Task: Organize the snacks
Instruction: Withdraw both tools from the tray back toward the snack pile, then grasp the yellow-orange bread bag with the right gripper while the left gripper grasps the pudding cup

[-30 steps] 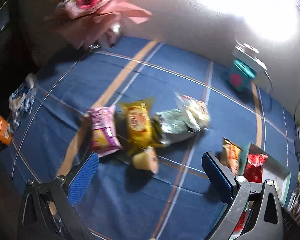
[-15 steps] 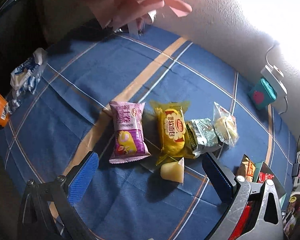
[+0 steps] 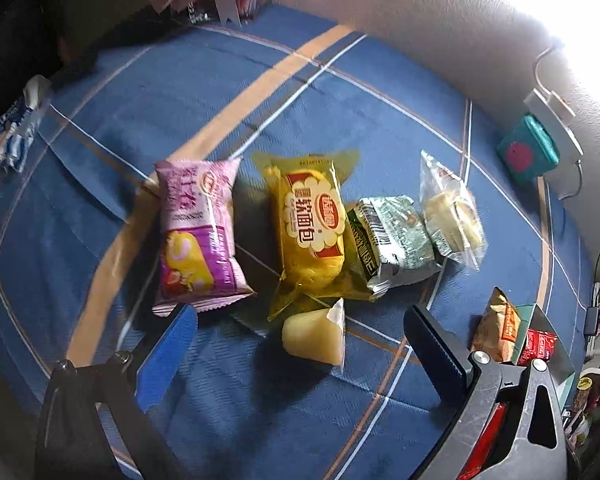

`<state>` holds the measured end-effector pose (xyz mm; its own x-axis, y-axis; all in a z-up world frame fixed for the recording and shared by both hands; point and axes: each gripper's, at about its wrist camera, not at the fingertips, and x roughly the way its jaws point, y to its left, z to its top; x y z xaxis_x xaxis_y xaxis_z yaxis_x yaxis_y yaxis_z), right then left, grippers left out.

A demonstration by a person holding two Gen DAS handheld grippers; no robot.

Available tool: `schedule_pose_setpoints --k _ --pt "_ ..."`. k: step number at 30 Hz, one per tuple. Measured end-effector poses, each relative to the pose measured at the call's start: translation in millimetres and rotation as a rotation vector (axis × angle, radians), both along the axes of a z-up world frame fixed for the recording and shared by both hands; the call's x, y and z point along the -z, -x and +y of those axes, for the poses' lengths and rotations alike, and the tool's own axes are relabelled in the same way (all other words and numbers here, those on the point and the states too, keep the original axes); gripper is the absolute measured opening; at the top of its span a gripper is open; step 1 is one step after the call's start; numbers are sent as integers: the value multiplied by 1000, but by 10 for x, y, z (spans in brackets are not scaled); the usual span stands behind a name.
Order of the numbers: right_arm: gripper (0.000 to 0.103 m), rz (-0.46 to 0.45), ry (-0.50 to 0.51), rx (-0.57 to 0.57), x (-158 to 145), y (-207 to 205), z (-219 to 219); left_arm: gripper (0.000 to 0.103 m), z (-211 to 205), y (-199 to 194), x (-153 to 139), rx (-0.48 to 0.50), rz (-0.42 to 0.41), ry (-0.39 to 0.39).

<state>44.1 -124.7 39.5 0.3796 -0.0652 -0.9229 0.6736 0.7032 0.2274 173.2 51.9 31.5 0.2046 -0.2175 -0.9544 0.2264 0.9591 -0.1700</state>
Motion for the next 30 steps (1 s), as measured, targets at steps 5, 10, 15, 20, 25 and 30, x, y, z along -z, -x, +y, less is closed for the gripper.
schedule_pose_setpoints --k 5,10,15,20,25,30 --pt "68 18 1 3 100 -67 -41 102 -66 -31 122 1 24 -8" --pt "56 43 -3 7 202 -93 -71 85 -114 -51 218 0 42 -12" --pt "55 41 -16 9 286 -103 -82 68 -99 -60 261 -3 48 -16" --pt "53 46 -24 15 376 -125 -103 60 -69 -54 315 -6 67 -26" --pt "44 57 -30 18 522 -159 -126 56 -85 -68 392 -14 84 -17" --pt "44 75 11 2 566 -192 -91 53 -170 -50 435 -3 71 -32"
